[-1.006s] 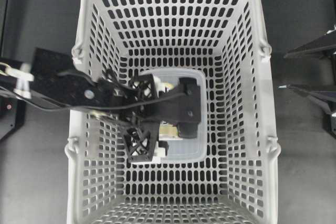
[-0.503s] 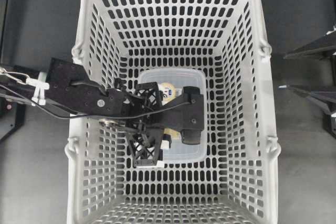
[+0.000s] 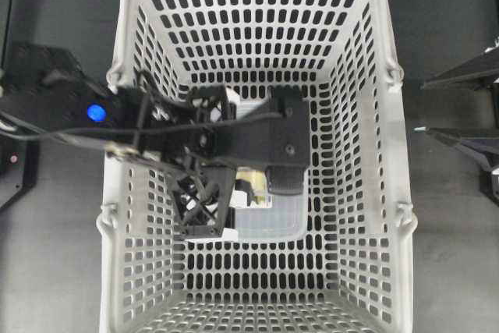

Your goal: Pick up the tape dispenser from the shopping basket with the left arm.

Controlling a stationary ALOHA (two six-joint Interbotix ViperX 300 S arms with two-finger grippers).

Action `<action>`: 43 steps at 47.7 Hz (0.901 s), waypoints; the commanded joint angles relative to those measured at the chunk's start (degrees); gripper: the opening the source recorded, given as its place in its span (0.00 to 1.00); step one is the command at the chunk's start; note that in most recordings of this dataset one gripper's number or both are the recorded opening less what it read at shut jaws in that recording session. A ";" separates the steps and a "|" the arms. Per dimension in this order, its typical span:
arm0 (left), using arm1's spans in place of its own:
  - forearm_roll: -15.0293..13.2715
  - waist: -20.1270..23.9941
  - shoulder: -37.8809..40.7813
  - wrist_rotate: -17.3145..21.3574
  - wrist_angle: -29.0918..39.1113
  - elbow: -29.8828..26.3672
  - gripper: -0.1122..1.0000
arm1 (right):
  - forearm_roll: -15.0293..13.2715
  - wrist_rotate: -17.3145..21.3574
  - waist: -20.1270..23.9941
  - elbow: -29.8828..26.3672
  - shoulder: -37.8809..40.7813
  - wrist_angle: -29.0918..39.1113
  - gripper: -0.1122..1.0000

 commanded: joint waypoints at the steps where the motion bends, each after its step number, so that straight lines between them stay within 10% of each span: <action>1: 0.18 0.79 -1.32 0.09 2.90 -3.87 0.35 | 0.18 0.00 -0.18 -0.35 0.26 -0.18 0.71; 43: 0.18 1.76 -0.97 0.09 0.70 -1.93 0.35 | 0.18 0.00 -0.09 -0.26 0.18 -0.18 0.71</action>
